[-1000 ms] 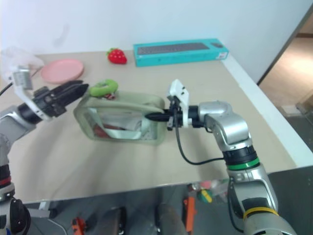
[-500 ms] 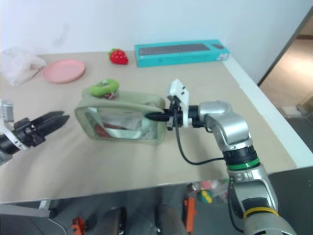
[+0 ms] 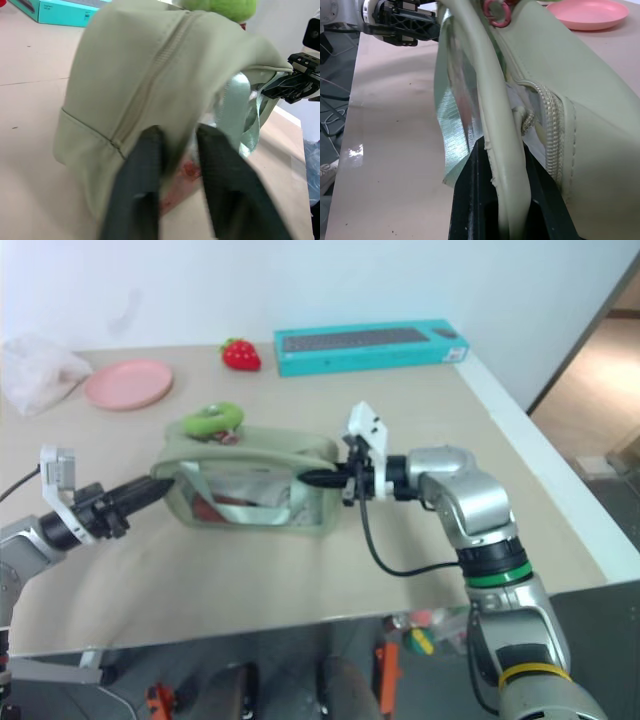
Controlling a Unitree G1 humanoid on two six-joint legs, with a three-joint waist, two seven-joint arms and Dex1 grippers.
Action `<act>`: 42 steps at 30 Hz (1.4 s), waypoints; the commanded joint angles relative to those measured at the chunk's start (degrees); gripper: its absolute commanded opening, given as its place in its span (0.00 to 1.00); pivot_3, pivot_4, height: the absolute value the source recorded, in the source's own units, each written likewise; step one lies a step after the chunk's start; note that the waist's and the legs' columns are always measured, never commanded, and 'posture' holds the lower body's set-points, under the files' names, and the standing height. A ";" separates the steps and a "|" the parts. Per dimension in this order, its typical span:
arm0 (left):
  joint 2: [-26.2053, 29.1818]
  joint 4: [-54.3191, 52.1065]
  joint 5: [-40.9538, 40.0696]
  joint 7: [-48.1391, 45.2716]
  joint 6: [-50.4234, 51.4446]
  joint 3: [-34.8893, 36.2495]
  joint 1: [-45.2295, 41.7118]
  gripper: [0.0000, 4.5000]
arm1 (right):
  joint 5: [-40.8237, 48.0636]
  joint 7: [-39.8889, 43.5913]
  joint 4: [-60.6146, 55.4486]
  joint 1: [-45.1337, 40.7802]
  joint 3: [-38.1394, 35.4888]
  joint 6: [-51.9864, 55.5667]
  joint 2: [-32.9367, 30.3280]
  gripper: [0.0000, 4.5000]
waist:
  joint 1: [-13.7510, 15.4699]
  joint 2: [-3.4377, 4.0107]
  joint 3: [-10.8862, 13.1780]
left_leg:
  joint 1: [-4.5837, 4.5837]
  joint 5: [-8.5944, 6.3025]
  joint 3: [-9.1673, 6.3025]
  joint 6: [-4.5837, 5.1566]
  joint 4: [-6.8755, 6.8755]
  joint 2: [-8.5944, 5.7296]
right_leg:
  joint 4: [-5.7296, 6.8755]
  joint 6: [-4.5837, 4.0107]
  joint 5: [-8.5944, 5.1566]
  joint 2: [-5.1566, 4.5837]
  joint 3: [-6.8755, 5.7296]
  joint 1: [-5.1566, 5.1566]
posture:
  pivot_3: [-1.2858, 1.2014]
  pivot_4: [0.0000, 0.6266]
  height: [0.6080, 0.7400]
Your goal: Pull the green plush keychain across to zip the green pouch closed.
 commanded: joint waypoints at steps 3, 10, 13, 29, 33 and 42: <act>0.58 -1.83 1.07 -0.90 -1.35 -0.37 -0.66 0.00 | 0.48 -0.15 -1.89 -0.15 -0.89 -0.55 -0.18 0.00 | 0.01 0.00 0.00 | 0.00 0.00 -0.01 0.00 0.00 0.00 | 0.00 0.00 0.00 0.01 -0.02 0.00 | 0.52 0.24 1.00; 0.79 -2.31 1.70 -1.38 -1.46 -0.40 -0.39 0.00 | 2.39 2.37 -3.80 1.54 -1.41 -0.49 -1.04 0.29 | 0.04 0.00 0.00 | 0.00 0.00 -0.01 0.00 0.00 0.00 | 0.00 0.00 0.00 0.00 -0.02 0.01 | 0.52 0.24 1.00; 0.89 -2.68 1.70 -1.53 -1.29 -0.37 -0.36 0.00 | 3.70 3.56 -5.13 2.43 -2.20 -0.15 -2.02 0.53 | 0.05 0.00 0.00 | 0.00 0.00 -0.01 0.00 0.00 0.00 | 0.00 0.00 0.00 -0.01 -0.01 0.01 | 0.52 0.24 1.00; 0.33 -3.71 1.51 -1.24 -0.88 -1.21 -0.48 0.00 | 11.15 -2.37 2.99 -10.89 -11.55 3.42 1.08 0.99 | 0.03 0.00 0.00 | 0.01 0.00 -0.02 0.00 0.03 -0.01 | 0.00 0.01 0.01 0.00 -0.02 0.03 | 0.52 0.24 1.00; 0.14 -3.92 1.52 -1.20 -1.00 -1.64 -0.61 0.00 | 7.55 -6.85 16.26 -19.40 -8.83 6.27 6.09 0.99 | 0.02 0.01 0.00 | -0.03 0.00 0.00 0.01 0.04 -0.03 | 0.00 0.02 0.01 -0.04 0.00 0.02 | 0.52 0.24 1.00; -0.46 -5.69 1.54 -0.94 -1.46 -1.90 1.24 0.00 | 1.84 -8.55 46.88 -34.83 -9.93 4.68 10.80 0.99 | 0.36 0.00 0.00 | -0.16 0.00 0.03 0.01 -0.02 -0.12 | -0.11 0.12 -0.03 -0.20 -0.04 -0.01 | 0.52 0.24 1.00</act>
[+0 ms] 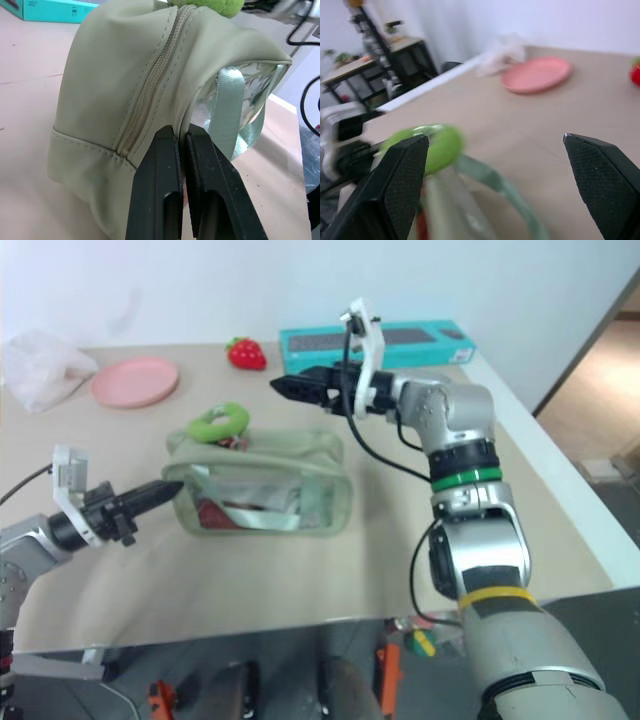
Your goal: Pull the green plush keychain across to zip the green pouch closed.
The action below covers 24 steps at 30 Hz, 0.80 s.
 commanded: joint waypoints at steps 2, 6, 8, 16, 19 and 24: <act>-0.23 -2.94 -0.22 -0.03 -0.89 0.10 1.27 0.00 | -1.88 2.36 7.01 -4.89 -0.94 -1.80 1.21 0.99 | 0.13 0.00 0.00 | -0.01 -0.01 0.00 0.00 -0.04 -0.02 | 0.00 0.06 -0.07 -0.04 -0.01 0.00 | 0.52 0.24 1.00; -0.23 -3.37 -0.42 0.16 -1.26 0.49 2.27 0.00 | -2.46 5.54 7.57 -5.70 -0.13 -0.13 3.33 0.99 | 0.11 0.01 0.01 | -0.01 -0.02 -0.01 0.01 -0.07 -0.02 | 0.01 0.07 -0.07 -0.02 -0.01 -0.03 | 0.52 0.24 1.00; -0.23 -3.41 -0.49 0.20 -1.33 0.45 2.40 0.00 | -1.63 6.36 8.02 -6.66 -1.42 1.85 4.12 0.99 | 0.12 0.01 0.01 | -0.01 -0.02 -0.03 0.01 -0.06 0.00 | 0.03 0.05 -0.06 0.00 -0.03 -0.03 | 0.52 0.24 1.00; -0.65 -3.12 -0.28 0.26 -1.36 -0.28 2.15 0.00 | -1.04 7.14 8.46 -8.74 -3.39 5.37 6.65 0.99 | 0.15 0.01 0.00 | -0.01 -0.02 -0.01 0.01 -0.04 -0.02 | 0.02 0.06 -0.06 -0.05 -0.04 -0.02 | 0.52 0.24 1.00; -0.81 -3.01 -0.20 0.35 -1.39 -0.37 2.10 0.00 | -0.83 8.03 6.86 -7.99 -2.72 7.42 8.03 0.99 | 0.16 0.01 0.00 | -0.01 -0.02 -0.03 0.01 -0.04 -0.01 | 0.03 0.05 -0.06 -0.03 -0.05 -0.02 | 0.52 0.24 1.00; -1.00 -3.10 -0.20 0.43 -1.40 -0.29 2.32 0.00 | -1.31 8.97 4.08 -5.95 -0.75 9.91 10.01 0.99 | 0.18 0.01 0.00 | -0.01 -0.02 -0.04 0.01 -0.04 -0.02 | 0.03 0.05 -0.06 -0.04 -0.06 -0.02 | 0.52 0.24 1.00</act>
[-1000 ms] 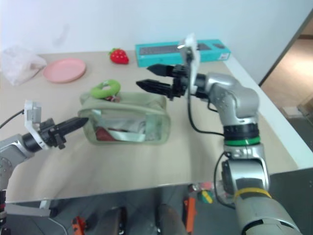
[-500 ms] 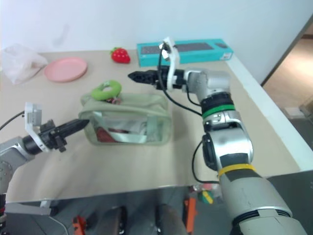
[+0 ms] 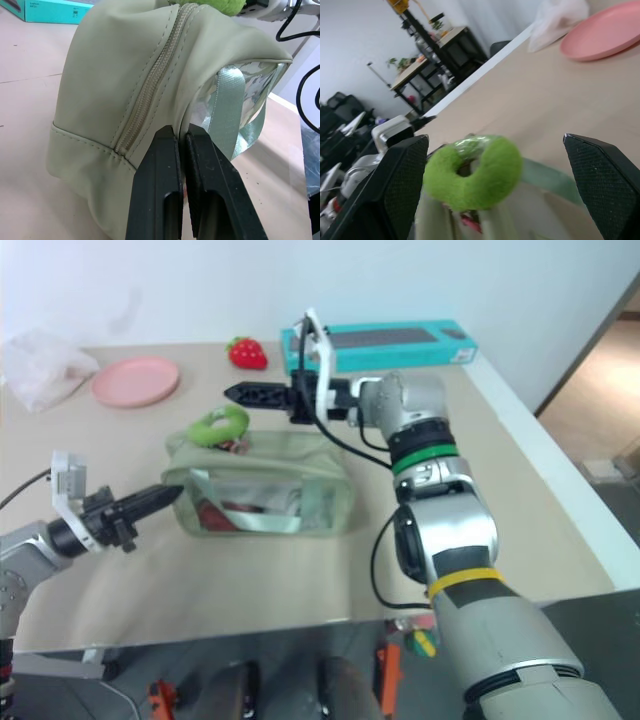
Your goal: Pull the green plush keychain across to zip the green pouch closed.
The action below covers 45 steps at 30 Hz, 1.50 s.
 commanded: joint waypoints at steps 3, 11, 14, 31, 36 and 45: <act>-0.57 -1.54 0.03 0.10 -0.34 -0.63 0.54 0.00 | 0.78 1.53 -5.57 0.80 1.24 2.68 1.50 0.99 | 0.03 0.00 0.00 | 0.00 0.00 0.00 0.00 0.01 -0.01 | 0.00 0.00 0.00 -0.02 -0.01 0.01 | 0.52 0.24 1.00; -0.99 -1.78 0.26 0.73 -0.71 -0.58 0.89 0.00 | 1.26 2.36 -10.17 3.25 2.13 4.45 1.91 0.87 | 0.05 0.00 0.00 | 0.00 0.00 -0.01 0.00 0.02 -0.01 | 0.00 0.00 0.00 -0.02 -0.03 0.01 | 0.52 0.24 1.00; -1.02 -1.78 0.23 0.91 -0.81 -0.67 0.90 0.00 | 1.29 2.37 -10.93 3.76 2.06 4.25 1.82 0.67 | 0.05 0.00 0.00 | 0.00 0.00 -0.02 0.00 0.02 -0.01 | 0.00 0.00 0.00 -0.02 -0.04 0.01 | 0.52 0.24 1.00; -1.37 -1.58 0.23 0.98 -0.95 -1.68 0.46 0.00 | 1.34 1.36 -11.91 3.74 -0.97 2.39 -3.50 0.01 | 0.27 -0.01 0.00 | 0.00 0.00 -0.01 0.00 0.03 -0.03 | 0.00 0.01 0.00 -0.05 -0.03 0.02 | 0.52 0.24 1.00; -1.61 -1.75 0.18 0.97 -1.05 -1.82 0.80 0.00 | 2.11 0.96 -14.87 3.94 -4.88 1.70 -12.31 0.01 | 0.47 0.00 0.00 | -0.01 0.00 0.03 0.00 0.02 -0.10 | -0.02 0.03 -0.01 -0.11 0.00 0.02 | 0.52 0.24 1.00; -2.22 -1.51 0.29 0.97 -1.10 -2.80 0.66 0.00 | 2.51 -0.62 -28.11 13.86 -9.17 0.65 -28.30 0.01 | 1.02 0.01 0.00 | -0.03 -0.03 0.01 -0.03 -0.01 -0.27 | -0.04 0.14 -0.14 -0.25 0.01 0.03 | 0.52 0.24 1.00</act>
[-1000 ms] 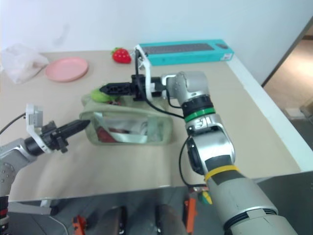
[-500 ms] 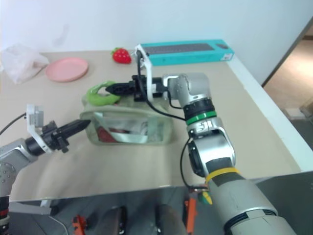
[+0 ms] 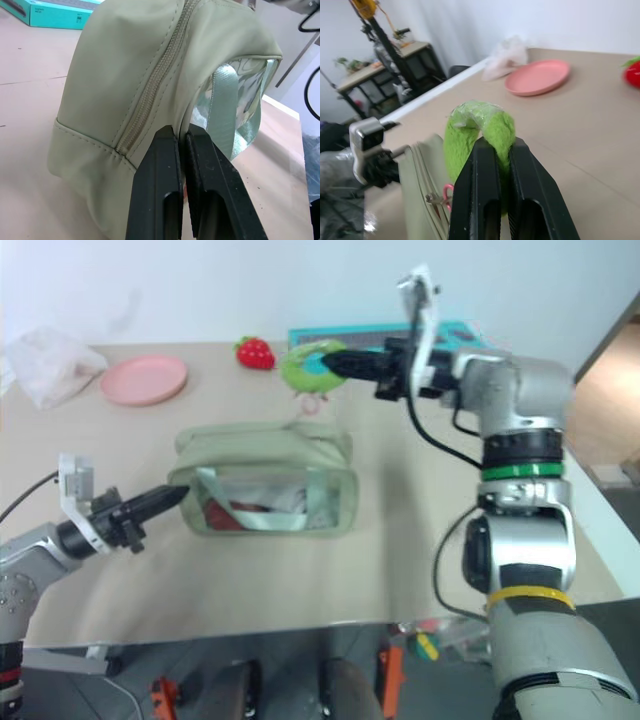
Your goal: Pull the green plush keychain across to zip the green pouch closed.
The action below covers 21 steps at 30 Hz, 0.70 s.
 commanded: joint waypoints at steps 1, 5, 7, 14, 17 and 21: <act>-0.25 -0.62 0.27 -0.23 0.44 -1.27 0.34 0.00 | 0.43 -1.69 -4.14 1.69 -5.37 -2.09 -6.34 0.01 | 0.00 0.02 0.01 | 0.00 0.00 0.01 0.00 0.01 -0.03 | 0.00 0.00 0.00 -0.02 0.01 0.00 | 0.52 0.24 1.00; -0.10 -0.49 0.13 -0.31 0.30 -1.50 0.42 0.00 | -0.86 -5.46 -4.07 6.72 -7.63 -3.41 -10.31 0.01 | -0.08 0.01 0.01 | 0.00 0.00 0.04 0.00 0.06 -0.12 | -0.01 0.05 0.02 -0.08 0.07 0.02 | 0.52 0.24 1.00; 0.09 -0.42 -0.04 -0.30 0.18 -1.50 0.55 0.00 | -0.04 -7.26 -4.88 10.03 -9.28 -3.14 -10.60 0.01 | -0.11 -0.02 -0.01 | 0.01 0.00 0.02 0.00 0.08 -0.12 | -0.02 0.07 0.03 -0.07 0.07 0.06 | 0.52 0.24 1.00; 0.13 0.19 -0.68 0.34 0.39 -0.99 0.08 0.00 | -0.39 -11.76 -14.39 27.89 -5.29 -7.22 -2.72 0.01 | -0.32 0.00 -0.05 | 0.09 0.01 0.01 0.01 0.09 -0.05 | 0.00 0.09 0.04 0.00 0.09 0.09 | 0.52 0.24 1.00; 0.18 0.51 -1.05 1.17 0.96 -0.84 -0.85 0.00 | 0.46 -14.84 -14.34 31.14 -4.29 -6.59 2.75 0.01 | -0.52 0.03 -0.04 | 0.13 0.01 0.02 0.02 0.12 0.00 | 0.06 0.07 0.09 0.06 0.11 0.08 | 0.52 0.24 1.00; 0.04 0.78 -1.70 2.69 1.98 -0.03 -1.55 0.00 | 0.86 -15.49 -14.42 31.28 -4.27 -6.50 4.17 0.01 | -0.63 0.04 -0.03 | 0.14 0.06 0.00 0.08 0.18 0.04 | 0.07 0.08 0.20 0.13 0.11 0.09 | 0.52 0.24 1.00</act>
